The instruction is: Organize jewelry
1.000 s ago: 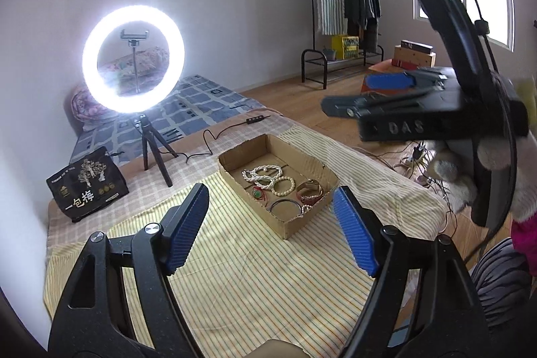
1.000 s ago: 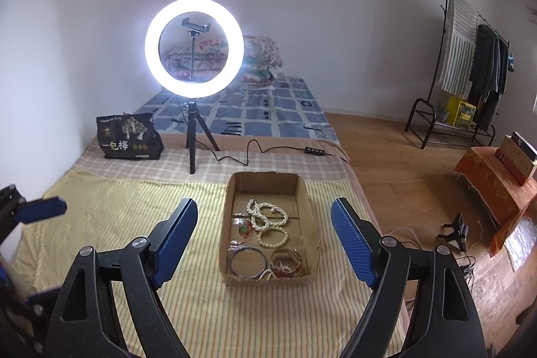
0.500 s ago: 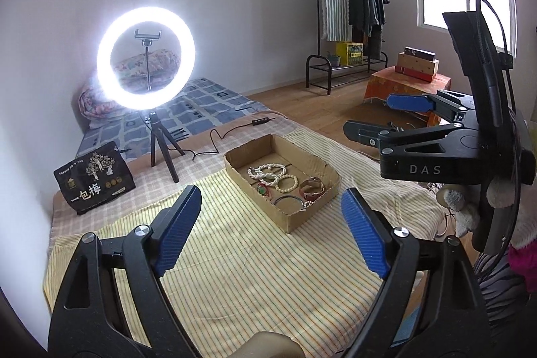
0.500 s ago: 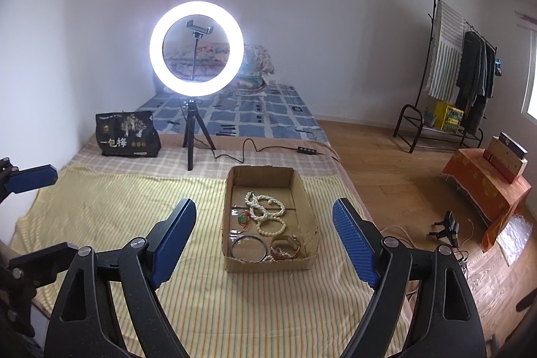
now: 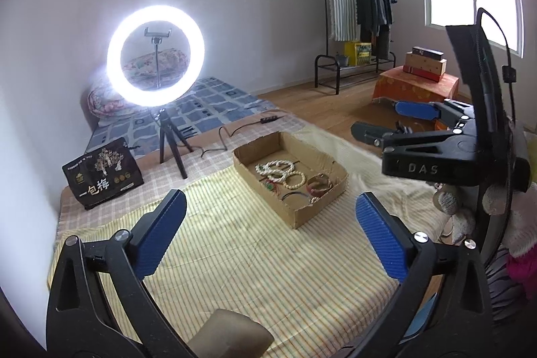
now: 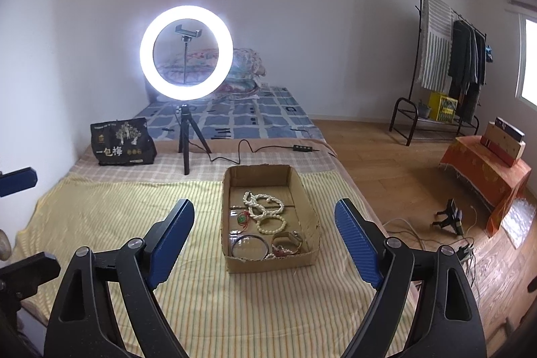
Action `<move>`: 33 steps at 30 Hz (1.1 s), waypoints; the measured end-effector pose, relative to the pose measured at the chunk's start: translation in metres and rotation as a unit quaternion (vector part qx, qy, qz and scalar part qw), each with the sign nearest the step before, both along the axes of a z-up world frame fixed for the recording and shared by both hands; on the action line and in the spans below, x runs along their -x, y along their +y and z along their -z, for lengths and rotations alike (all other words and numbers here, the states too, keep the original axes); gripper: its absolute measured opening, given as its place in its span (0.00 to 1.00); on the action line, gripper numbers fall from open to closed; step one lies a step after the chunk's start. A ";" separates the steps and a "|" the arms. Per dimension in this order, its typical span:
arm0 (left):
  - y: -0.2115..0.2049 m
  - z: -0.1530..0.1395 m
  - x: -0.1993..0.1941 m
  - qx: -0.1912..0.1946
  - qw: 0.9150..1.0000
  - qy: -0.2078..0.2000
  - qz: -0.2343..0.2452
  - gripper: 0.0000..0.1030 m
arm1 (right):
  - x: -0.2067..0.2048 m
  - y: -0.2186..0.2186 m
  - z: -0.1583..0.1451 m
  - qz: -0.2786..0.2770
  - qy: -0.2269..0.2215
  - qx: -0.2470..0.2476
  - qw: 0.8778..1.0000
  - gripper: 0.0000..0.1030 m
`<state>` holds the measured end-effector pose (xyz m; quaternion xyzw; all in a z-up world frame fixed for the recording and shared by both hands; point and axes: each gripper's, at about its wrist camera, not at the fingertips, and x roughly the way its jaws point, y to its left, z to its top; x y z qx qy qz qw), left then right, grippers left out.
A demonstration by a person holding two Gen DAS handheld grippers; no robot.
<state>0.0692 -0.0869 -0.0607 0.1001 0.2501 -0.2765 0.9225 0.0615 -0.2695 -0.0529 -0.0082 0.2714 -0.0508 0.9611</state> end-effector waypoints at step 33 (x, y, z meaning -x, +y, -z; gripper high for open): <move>0.004 0.012 -0.010 0.002 0.999 0.026 -0.019 1.00 | -0.005 0.004 0.011 -0.003 0.008 0.004 1.000 0.83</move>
